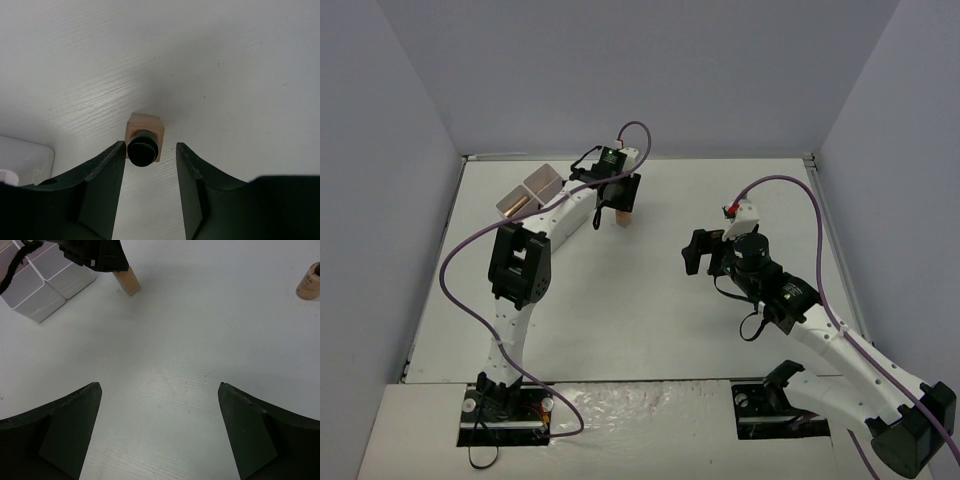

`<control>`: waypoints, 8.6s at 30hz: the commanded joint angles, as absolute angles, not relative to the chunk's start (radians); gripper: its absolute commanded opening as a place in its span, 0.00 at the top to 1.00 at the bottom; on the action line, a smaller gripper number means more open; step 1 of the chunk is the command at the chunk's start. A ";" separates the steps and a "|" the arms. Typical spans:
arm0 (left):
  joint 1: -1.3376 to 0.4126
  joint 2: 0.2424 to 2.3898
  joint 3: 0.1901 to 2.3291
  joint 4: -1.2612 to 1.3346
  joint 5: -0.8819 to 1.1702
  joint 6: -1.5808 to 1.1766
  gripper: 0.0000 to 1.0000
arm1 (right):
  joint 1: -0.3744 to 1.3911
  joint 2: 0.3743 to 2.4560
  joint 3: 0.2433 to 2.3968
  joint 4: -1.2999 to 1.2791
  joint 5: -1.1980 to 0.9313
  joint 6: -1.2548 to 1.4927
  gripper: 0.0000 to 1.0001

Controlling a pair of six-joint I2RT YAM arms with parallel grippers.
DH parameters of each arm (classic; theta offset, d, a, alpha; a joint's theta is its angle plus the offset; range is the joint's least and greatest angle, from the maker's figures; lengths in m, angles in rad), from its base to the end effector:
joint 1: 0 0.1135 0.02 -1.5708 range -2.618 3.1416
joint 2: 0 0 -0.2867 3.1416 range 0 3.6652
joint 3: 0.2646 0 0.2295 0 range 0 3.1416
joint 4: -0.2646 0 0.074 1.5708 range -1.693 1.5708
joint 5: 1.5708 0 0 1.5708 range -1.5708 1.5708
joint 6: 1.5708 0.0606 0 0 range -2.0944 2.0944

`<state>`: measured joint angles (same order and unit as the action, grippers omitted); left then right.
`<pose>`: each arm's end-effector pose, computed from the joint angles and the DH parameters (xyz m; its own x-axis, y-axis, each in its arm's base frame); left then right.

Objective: Organize the makeup

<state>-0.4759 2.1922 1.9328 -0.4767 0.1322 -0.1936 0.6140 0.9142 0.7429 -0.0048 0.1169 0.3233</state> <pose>0.4548 -0.2434 0.2578 -0.6897 0.1409 -0.7102 0.4161 0.8799 -0.2294 0.1721 0.1127 0.3385 -0.2877 0.1832 -0.9400 -0.4081 0.8645 0.2934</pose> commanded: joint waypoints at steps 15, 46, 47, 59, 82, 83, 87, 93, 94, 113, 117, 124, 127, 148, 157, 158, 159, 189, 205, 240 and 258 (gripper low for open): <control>-0.486 2.183 2.017 -0.474 0.106 -0.182 0.69 | 0.602 0.909 0.742 0.046 0.139 0.314 0.00; -0.472 2.079 2.025 -0.483 0.124 -0.056 1.00 | 0.600 0.902 0.733 0.044 0.143 0.311 0.00; -0.461 2.057 2.028 -0.487 0.128 -0.044 1.00 | 0.600 0.900 0.735 0.044 0.144 0.311 0.00; -0.341 1.939 2.034 -0.521 0.159 -0.003 1.00 | 0.597 0.908 0.733 0.048 0.141 0.314 0.00; -0.235 1.911 1.920 -0.515 0.211 0.076 1.00 | 0.592 0.942 0.742 0.048 0.135 0.307 0.00; -0.231 1.912 1.916 -0.520 0.217 0.079 1.00 | 0.592 0.945 0.742 0.048 0.134 0.307 0.00; -0.224 1.906 1.896 -0.517 0.229 0.104 1.00 | 0.592 0.948 0.742 0.049 0.132 0.307 0.00; -0.217 1.916 1.892 -0.502 0.253 0.131 1.00 | 0.592 0.951 0.739 0.050 0.130 0.308 0.00; -0.216 1.919 1.889 -0.496 0.258 0.135 1.00 | 0.592 0.951 0.739 0.051 0.130 0.309 0.00; -0.200 1.994 1.852 -0.423 0.296 0.161 1.00 | 0.590 0.951 0.729 0.051 0.134 0.313 0.00; -0.198 2.006 1.844 -0.413 0.298 0.161 1.00 | 0.591 0.957 0.727 0.051 0.135 0.311 0.00; -0.191 2.013 1.777 -0.315 0.310 0.162 1.00 | 0.591 0.965 0.728 0.051 0.133 0.311 0.00; -0.186 2.019 1.758 -0.290 0.314 0.165 1.00 | 0.591 0.970 0.726 0.051 0.131 0.313 0.00; -0.186 1.980 1.727 -0.257 0.302 0.129 0.41 | 0.589 0.983 0.740 0.058 0.120 0.311 0.00; -0.189 1.850 1.765 -0.281 0.278 -0.037 0.18 | 0.564 1.021 0.830 0.051 0.230 0.296 0.00; -0.190 1.830 1.761 -0.285 0.278 -0.052 0.16 | 0.549 1.046 0.848 0.050 0.239 0.297 0.01; -0.191 1.808 1.753 -0.288 0.278 -0.065 0.15 | 0.528 1.062 0.870 0.048 0.242 0.296 0.01; -0.195 1.223 1.245 -0.532 0.223 -0.296 0.12 | 0.013 1.871 1.183 0.481 -0.054 0.088 0.24; -0.195 1.187 1.196 -0.533 0.170 -0.312 0.12 | 0.005 2.063 1.373 0.415 -0.152 0.014 0.37; -0.193 1.142 1.204 -0.579 0.184 -0.272 0.12 | 0.661 1.877 1.176 0.425 -0.175 -0.035 1.00; -0.196 1.143 1.170 -0.561 0.239 -0.276 0.12 | 0.773 1.946 1.103 0.468 -0.159 -0.051 0.53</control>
<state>-0.1959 1.1538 1.1496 -0.6023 0.2093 -0.2810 0.7613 1.9896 1.1400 0.4460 -0.1872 -0.0389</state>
